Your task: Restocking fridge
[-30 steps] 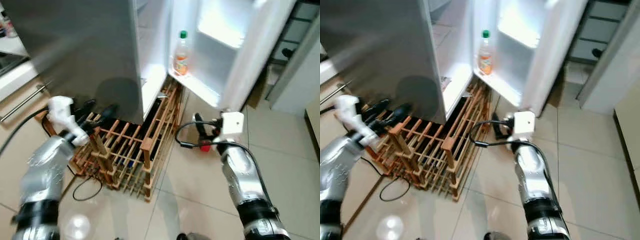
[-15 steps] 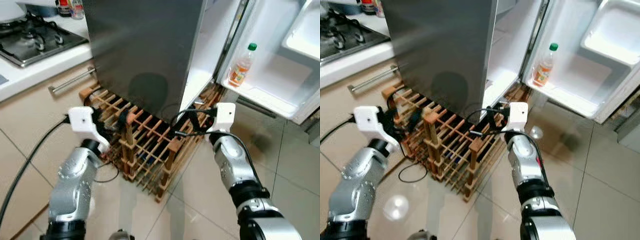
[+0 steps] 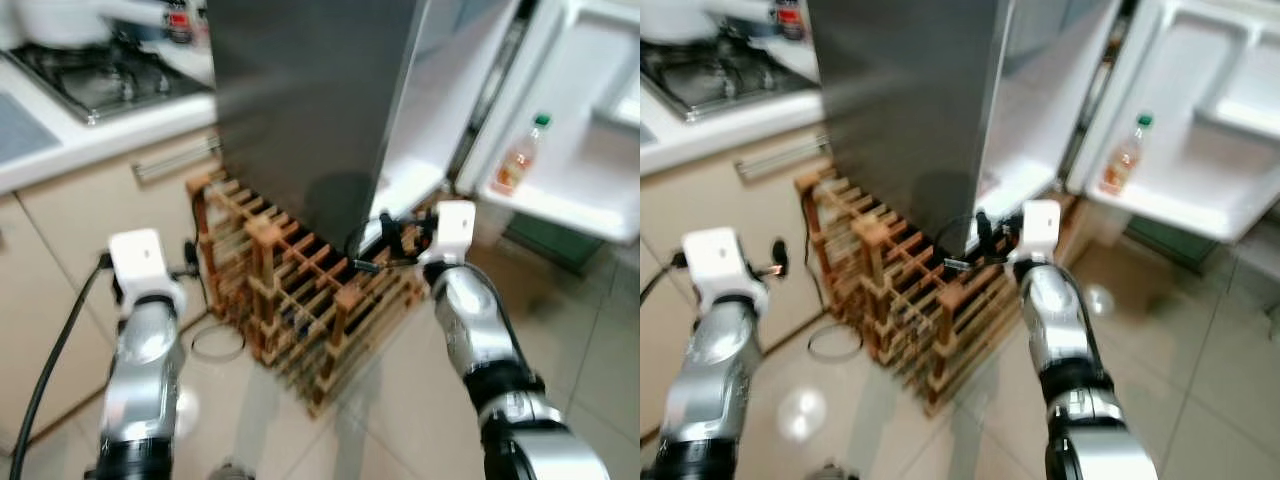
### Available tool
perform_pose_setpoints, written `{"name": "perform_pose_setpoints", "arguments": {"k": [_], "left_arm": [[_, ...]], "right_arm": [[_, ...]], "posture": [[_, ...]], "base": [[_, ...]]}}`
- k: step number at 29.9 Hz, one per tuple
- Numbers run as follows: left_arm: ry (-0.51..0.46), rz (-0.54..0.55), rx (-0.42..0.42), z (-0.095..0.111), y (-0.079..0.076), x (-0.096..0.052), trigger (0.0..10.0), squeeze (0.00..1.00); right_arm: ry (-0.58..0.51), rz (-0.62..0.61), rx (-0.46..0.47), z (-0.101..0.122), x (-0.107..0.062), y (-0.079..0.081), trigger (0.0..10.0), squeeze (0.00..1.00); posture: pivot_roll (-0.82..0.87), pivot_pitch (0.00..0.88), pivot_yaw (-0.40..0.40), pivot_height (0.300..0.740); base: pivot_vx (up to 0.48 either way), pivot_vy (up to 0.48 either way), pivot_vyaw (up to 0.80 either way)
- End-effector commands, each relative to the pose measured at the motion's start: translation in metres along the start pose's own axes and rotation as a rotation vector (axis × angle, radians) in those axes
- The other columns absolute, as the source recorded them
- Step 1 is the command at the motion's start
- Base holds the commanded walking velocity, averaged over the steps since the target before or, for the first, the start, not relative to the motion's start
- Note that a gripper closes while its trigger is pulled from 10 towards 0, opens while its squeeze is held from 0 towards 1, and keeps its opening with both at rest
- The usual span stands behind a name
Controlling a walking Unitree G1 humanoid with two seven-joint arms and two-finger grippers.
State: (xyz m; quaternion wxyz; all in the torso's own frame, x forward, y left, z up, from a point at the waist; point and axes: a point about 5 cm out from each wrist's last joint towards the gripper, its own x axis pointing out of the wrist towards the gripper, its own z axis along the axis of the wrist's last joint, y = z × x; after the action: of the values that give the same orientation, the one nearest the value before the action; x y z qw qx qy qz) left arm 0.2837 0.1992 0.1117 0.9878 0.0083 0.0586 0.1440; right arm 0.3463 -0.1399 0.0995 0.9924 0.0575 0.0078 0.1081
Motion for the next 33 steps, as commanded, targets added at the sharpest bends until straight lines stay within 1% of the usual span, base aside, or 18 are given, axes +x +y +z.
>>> {"name": "perform_pose_setpoints", "arguments": {"k": [1, 2, 3, 5, 7, 9, 11, 16, 17, 21, 24, 25, 27, 28, 29, 32, 33], "left_arm": [[-0.067, -0.035, 0.031, 0.014, -0.009, 0.000, 10.0, 0.00], [-0.078, -0.047, 0.047, 0.015, -0.010, 0.000, 10.0, 0.00], [-0.107, -0.067, 0.044, 0.019, -0.014, 0.000, 10.0, 0.00], [-0.112, -0.070, 0.040, 0.020, -0.015, 0.000, 10.0, 0.00], [-0.116, -0.077, 0.022, 0.022, -0.017, 0.003, 10.0, 0.00], [-0.144, -0.116, 0.028, 0.029, -0.026, 0.006, 10.0, 0.00], [-0.181, -0.169, 0.065, 0.034, -0.034, 0.010, 10.0, 0.00], [-0.176, -0.205, 0.062, 0.035, -0.037, 0.011, 10.0, 0.00], [-0.171, -0.226, 0.070, 0.034, -0.040, 0.012, 10.0, 0.00], [-0.125, -0.220, 0.017, 0.028, -0.040, 0.014, 10.0, 0.00], [-0.108, -0.222, 0.008, 0.024, -0.042, 0.014, 10.0, 0.00], [-0.112, -0.215, 0.007, 0.025, -0.040, 0.016, 10.0, 0.00], [-0.117, -0.206, 0.007, 0.026, -0.038, 0.016, 10.0, 0.00], [-0.122, -0.202, 0.000, 0.027, -0.038, 0.017, 10.0, 0.00], [-0.136, -0.198, -0.009, 0.030, -0.040, 0.015, 10.0, 0.00], [-0.160, -0.204, -0.014, 0.034, -0.045, 0.011, 10.0, 0.00], [-0.160, -0.204, -0.014, 0.034, -0.045, 0.011, 10.0, 0.00]], "right_arm": [[-0.005, 0.033, -0.017, 0.002, -0.001, 0.003, 10.0, 0.00], [-0.004, 0.038, -0.024, 0.001, -0.001, 0.005, 10.0, 0.00], [0.008, 0.023, -0.015, -0.004, -0.004, 0.002, 10.0, 0.00], [0.011, 0.018, -0.011, -0.005, -0.005, 0.001, 10.0, 0.00], [0.009, 0.027, -0.003, -0.007, -0.006, 0.007, 10.0, 0.00], [0.007, 0.057, 0.000, -0.008, -0.007, 0.013, 10.0, 0.00], [0.017, 0.066, 0.013, -0.010, -0.007, 0.016, 10.0, 0.00], [0.003, 0.058, 0.021, -0.007, -0.004, 0.018, 10.0, 0.00], [0.002, 0.055, 0.026, -0.007, -0.002, 0.019, 10.0, 0.00], [0.014, 0.057, 0.028, -0.009, -0.001, 0.021, 10.0, 0.00], [0.005, 0.051, -0.001, -0.006, 0.000, 0.016, 10.0, 0.00], [-0.006, 0.029, -0.012, -0.003, 0.000, 0.010, 10.0, 0.00], [-0.006, 0.019, -0.017, -0.002, 0.000, 0.007, 10.0, 0.00], [-0.003, 0.012, -0.021, -0.003, -0.001, 0.004, 10.0, 0.00], [-0.002, -0.006, -0.030, -0.003, -0.003, -0.002, 10.0, 0.00], [-0.028, -0.073, -0.052, 0.004, -0.004, -0.012, 10.0, 0.00], [-0.028, -0.073, -0.052, 0.004, -0.004, -0.012, 10.0, 0.00]], "posture": [[-0.02, 0.000, -0.089, 0.740], [-0.02, 0.000, -0.090, 0.740], [-0.03, 0.000, -0.088, 0.740], [-0.03, 0.000, -0.088, 0.740], [-0.04, 0.000, -0.084, 0.740], [-0.04, 0.000, -0.082, 0.740], [-0.04, 0.000, -0.072, 0.740], [-0.04, 0.000, -0.061, 0.740], [-0.03, 0.000, -0.062, 0.740], [0.00, 0.000, -0.078, 0.740], [0.03, 0.000, -0.099, 0.740], [0.04, 0.000, -0.103, 0.740], [0.04, 0.000, -0.103, 0.740], [0.04, 0.000, -0.102, 0.740], [0.04, 0.000, -0.099, 0.740], [0.00, 0.000, -0.093, 0.740], [0.00, 0.000, -0.093, 0.740]], "base": [[0.000, 0.000, 0.51], [0.000, 0.000, 0.51], [0.000, 0.000, 0.51], [0.000, 0.000, 0.51], [0.000, 0.000, 0.51], [0.000, 0.000, 0.51], [0.000, 0.000, 0.51], [0.000, 0.000, 0.51], [0.000, 0.000, 0.51], [0.000, 0.000, 0.51], [0.000, 0.000, 0.51], [0.000, 0.000, 0.52], [0.000, 0.000, 0.52], [0.000, 0.000, 0.51], [0.000, 0.000, 0.51], [0.000, 0.480, 0.51], [0.000, 0.480, 0.52]]}}
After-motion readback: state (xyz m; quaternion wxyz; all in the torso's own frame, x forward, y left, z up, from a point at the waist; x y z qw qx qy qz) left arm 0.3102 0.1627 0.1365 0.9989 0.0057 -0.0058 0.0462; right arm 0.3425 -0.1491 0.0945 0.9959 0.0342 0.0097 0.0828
